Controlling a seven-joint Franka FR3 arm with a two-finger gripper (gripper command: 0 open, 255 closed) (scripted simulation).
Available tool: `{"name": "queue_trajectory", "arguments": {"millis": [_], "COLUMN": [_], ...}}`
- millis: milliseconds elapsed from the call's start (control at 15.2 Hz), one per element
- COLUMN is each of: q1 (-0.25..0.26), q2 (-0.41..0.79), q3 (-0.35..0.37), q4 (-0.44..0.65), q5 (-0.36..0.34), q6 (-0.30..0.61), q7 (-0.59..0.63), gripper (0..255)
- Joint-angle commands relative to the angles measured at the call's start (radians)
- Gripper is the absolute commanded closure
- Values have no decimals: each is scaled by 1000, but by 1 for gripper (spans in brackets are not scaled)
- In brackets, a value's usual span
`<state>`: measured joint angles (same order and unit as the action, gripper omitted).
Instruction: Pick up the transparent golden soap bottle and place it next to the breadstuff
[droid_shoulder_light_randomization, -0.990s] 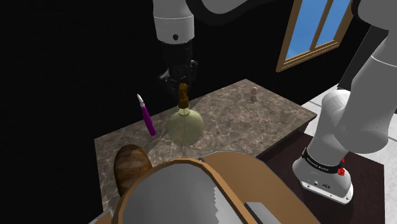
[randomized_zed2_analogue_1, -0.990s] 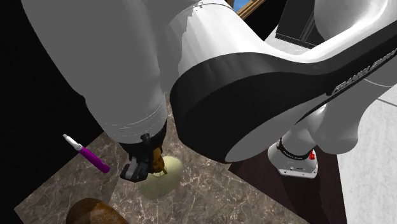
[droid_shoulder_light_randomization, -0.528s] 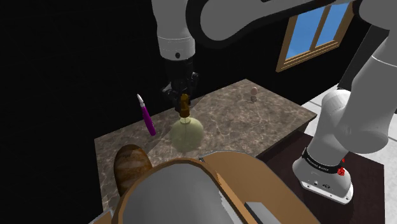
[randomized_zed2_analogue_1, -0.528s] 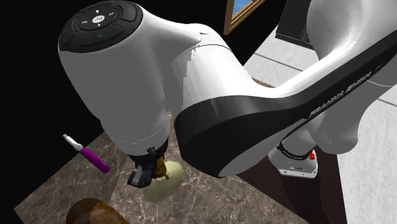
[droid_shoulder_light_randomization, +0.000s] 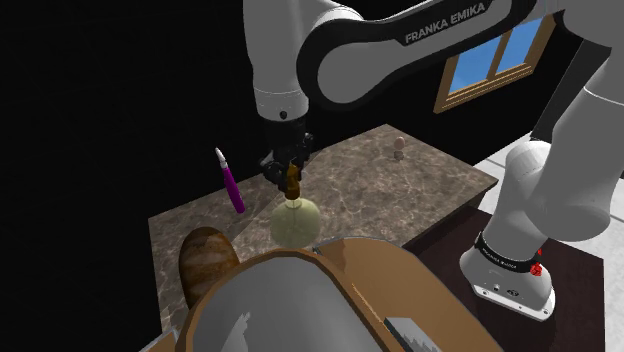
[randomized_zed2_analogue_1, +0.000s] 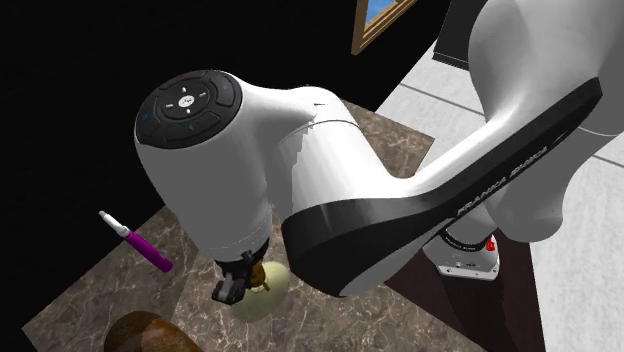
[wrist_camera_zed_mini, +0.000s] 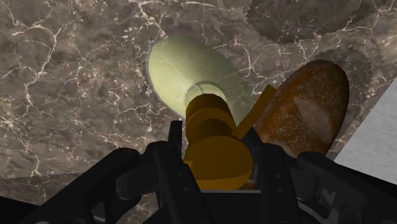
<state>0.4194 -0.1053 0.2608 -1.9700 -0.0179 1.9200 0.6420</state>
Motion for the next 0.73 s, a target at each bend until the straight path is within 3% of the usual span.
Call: {"name": "queue_trajectory", "arguments": {"millis": [0,660], "q1": [0,1], "q2": [1,30], "q3": [0,4], "q4": [-23,-127], "q5": [0,-10], "q6": [25,157], "q7": [1,12], "gripper": [255,255]}}
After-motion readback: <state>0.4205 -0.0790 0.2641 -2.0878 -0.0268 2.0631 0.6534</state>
